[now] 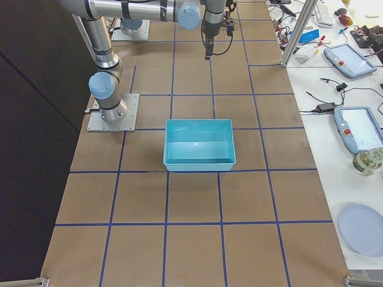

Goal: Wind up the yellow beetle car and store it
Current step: 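Press the car down and slide it toward the blue box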

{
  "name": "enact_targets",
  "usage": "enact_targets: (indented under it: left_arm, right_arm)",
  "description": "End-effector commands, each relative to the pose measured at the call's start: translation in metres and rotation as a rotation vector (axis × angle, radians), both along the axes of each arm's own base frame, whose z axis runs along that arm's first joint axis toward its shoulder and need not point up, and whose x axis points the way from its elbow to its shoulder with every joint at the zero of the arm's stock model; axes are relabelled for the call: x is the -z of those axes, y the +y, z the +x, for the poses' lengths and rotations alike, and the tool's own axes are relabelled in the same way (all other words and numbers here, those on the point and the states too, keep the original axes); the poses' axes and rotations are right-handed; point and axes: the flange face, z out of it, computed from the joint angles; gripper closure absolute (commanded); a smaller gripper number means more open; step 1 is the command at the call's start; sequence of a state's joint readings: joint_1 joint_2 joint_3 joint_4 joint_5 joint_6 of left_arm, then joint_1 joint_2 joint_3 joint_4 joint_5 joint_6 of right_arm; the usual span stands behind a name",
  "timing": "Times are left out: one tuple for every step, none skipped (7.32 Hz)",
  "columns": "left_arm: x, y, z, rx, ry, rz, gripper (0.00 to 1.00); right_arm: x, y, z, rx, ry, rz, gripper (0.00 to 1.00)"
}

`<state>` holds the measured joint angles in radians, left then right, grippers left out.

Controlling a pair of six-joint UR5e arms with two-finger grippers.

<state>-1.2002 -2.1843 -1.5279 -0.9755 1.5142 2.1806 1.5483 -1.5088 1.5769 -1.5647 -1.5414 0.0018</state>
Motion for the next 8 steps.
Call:
enact_targets:
  left_arm:
    - [-0.002, -0.001, -0.004, 0.003, 0.005, -0.005, 0.77]
    - [0.000, -0.002, -0.008, -0.001, 0.011, -0.003, 0.77]
    - [0.001, -0.002, -0.015, -0.012, 0.013, 0.001, 0.77]
    - [0.002, -0.003, -0.029, -0.010, 0.015, 0.001, 0.77]
    - [0.003, -0.004, -0.043, -0.024, 0.016, 0.007, 0.77]
    - [0.004, -0.005, -0.055, -0.027, 0.018, 0.007, 0.78]
    - [0.005, -0.005, -0.068, -0.041, 0.019, 0.006, 0.78]
    - [0.004, -0.006, -0.086, -0.048, 0.019, 0.005, 0.78]
  right_arm:
    - [0.000, 0.000, 0.000, 0.000, 0.000, -0.001, 0.00]
    - [-0.003, -0.001, 0.000, -0.001, 0.001, -0.013, 0.00]
    - [-0.002, -0.001, 0.000, 0.000, 0.001, -0.011, 0.00]
    - [-0.001, -0.002, 0.000, 0.000, 0.000, -0.010, 0.00]
    - [-0.001, -0.001, 0.000, 0.000, 0.000, -0.008, 0.00]
    - [-0.001, -0.002, 0.000, 0.000, 0.000, -0.010, 0.00]
    - [-0.001, -0.001, 0.000, 0.000, 0.000, -0.007, 0.00]
    - [-0.001, -0.001, 0.000, 0.000, 0.000, -0.007, 0.00]
